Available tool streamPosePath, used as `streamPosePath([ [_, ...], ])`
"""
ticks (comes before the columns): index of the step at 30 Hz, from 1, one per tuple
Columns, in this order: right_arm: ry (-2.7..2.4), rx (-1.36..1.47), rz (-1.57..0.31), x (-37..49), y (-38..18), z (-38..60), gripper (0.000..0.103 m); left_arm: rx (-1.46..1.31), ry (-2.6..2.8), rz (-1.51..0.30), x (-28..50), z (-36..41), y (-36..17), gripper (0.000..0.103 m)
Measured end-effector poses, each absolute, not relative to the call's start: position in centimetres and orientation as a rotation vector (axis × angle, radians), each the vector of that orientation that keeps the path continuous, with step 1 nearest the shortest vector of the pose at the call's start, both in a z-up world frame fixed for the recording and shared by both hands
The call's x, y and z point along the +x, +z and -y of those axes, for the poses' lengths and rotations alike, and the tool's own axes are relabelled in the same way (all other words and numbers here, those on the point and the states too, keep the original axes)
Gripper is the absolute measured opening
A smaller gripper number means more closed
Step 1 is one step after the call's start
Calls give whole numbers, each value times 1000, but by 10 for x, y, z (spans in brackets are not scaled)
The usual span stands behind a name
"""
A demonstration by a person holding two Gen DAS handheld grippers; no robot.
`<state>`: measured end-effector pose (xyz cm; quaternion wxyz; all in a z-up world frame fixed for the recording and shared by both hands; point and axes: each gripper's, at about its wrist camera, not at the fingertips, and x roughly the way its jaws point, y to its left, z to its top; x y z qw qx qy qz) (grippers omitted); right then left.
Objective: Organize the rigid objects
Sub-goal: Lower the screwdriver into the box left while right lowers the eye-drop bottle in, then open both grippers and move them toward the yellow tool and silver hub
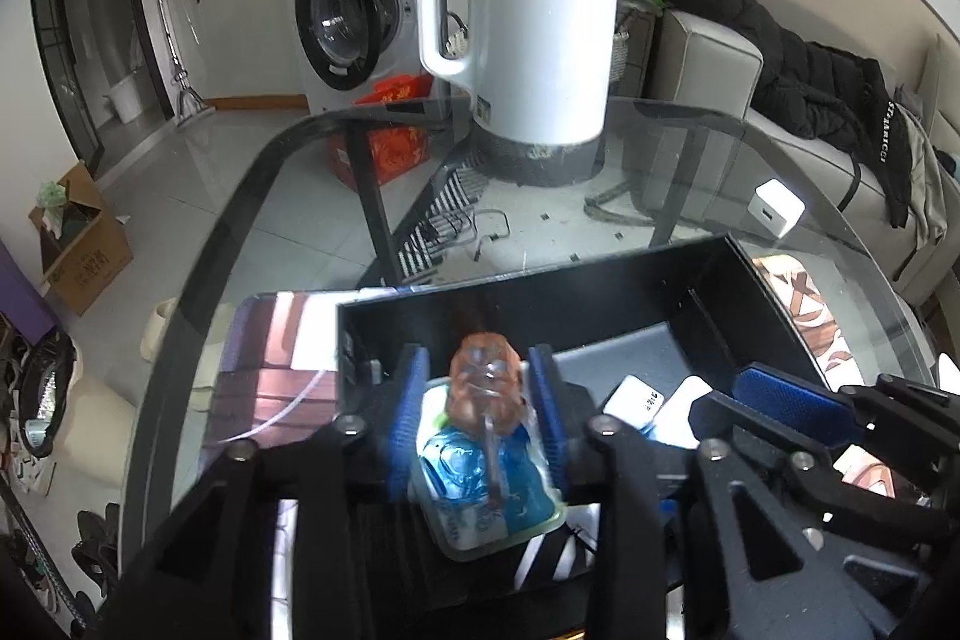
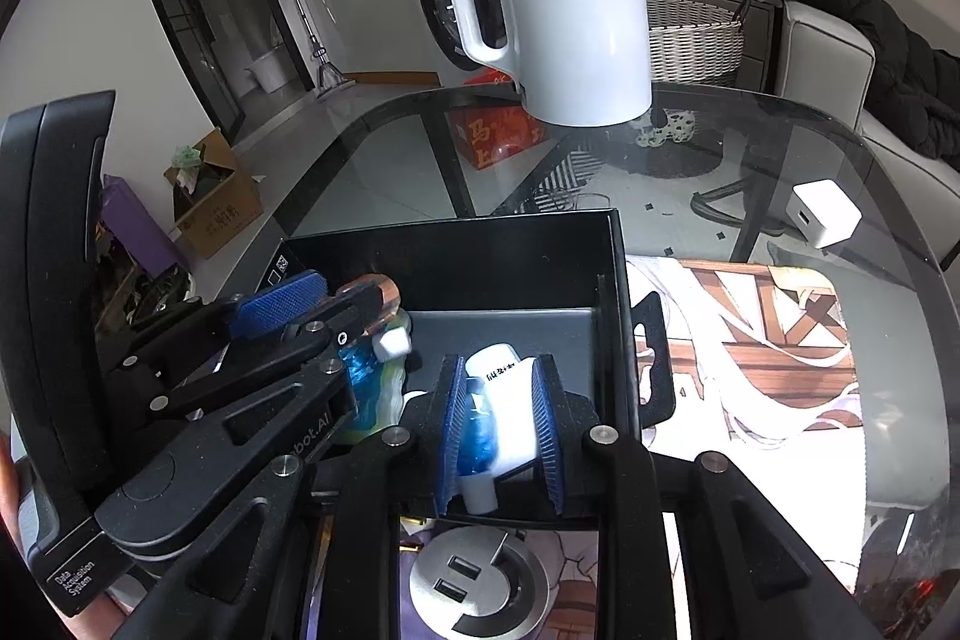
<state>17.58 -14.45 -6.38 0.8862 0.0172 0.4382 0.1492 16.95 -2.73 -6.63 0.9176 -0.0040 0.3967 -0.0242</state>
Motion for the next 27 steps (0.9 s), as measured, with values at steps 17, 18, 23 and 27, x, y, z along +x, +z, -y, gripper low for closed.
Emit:
streamPosePath([
  [17,333,86,-733,121,-10,166,52,-93,-108,-587,104,4,-2,78],
  [18,334,88,-729,118,-8,167,53,-92,-110,-583,101,3,1,78],
  [23,355,71,-743,103,-7,170,61,-57,-123,-592,83,-1,1,79],
  [27,369,66,-780,93,-14,173,62,-28,-135,-630,74,-5,-5,79],
])
